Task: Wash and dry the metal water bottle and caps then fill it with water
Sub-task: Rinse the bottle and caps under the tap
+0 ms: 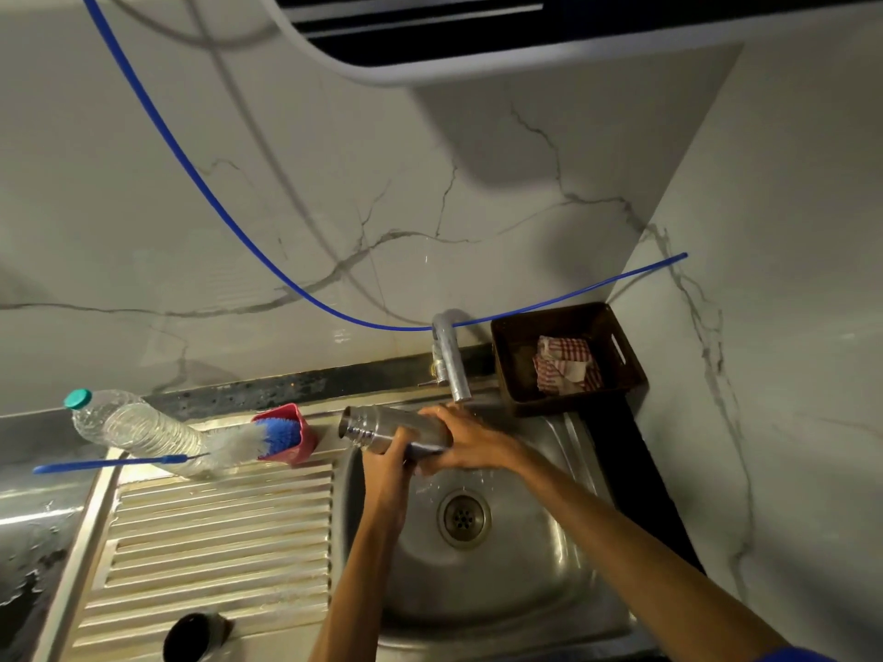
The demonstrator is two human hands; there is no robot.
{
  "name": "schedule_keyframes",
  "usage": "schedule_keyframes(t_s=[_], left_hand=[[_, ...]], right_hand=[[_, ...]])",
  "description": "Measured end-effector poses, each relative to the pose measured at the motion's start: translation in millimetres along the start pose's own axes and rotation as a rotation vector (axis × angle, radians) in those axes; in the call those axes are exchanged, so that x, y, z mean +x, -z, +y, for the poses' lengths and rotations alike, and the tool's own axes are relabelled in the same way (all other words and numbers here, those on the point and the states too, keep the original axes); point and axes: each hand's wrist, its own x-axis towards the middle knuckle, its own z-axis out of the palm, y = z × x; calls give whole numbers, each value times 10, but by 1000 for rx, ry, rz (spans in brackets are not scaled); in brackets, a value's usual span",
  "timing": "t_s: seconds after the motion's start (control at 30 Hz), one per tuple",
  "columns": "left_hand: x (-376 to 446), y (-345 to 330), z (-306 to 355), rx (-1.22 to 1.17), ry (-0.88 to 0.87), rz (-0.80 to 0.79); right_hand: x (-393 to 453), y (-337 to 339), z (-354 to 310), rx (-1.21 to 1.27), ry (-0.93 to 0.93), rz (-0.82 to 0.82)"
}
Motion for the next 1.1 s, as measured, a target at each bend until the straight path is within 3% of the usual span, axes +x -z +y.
schedule_keyframes(t_s=[0.1,0.2,0.3,0.4,0.47,0.57,0.73,0.87,0.9,0.97,1.1], left_hand=[[65,-150,-57,122,77,-75],[-8,-508,-47,-3,358,-83],[-67,-841,-40,-118,432,-85],[61,-888,-83,-234,424,39],[270,-883,-85,-174,376,75],[506,-1018,87,1,342,50],[646,-1255,298,-85,151,8],[566,-1038,277,555,65,148],[523,-919,256,623,75,176],[461,-655,163,677,86,199],[271,-185,-19,494,-17,87]], right_hand=[[-219,-151,251,316,-55,79],[-335,-329,490,389,-192,217],[-470,-368,595,523,-281,312],[-672,-379,708,560,-330,437],[-802,-389,743,520,-321,493],[-867,-406,747,468,-281,536],[-758,-458,672,408,-338,602],[-569,-575,579,351,-356,600],[-519,-606,541,336,-343,611],[-433,-658,464,277,-309,647],[-272,-646,339,228,-220,626]])
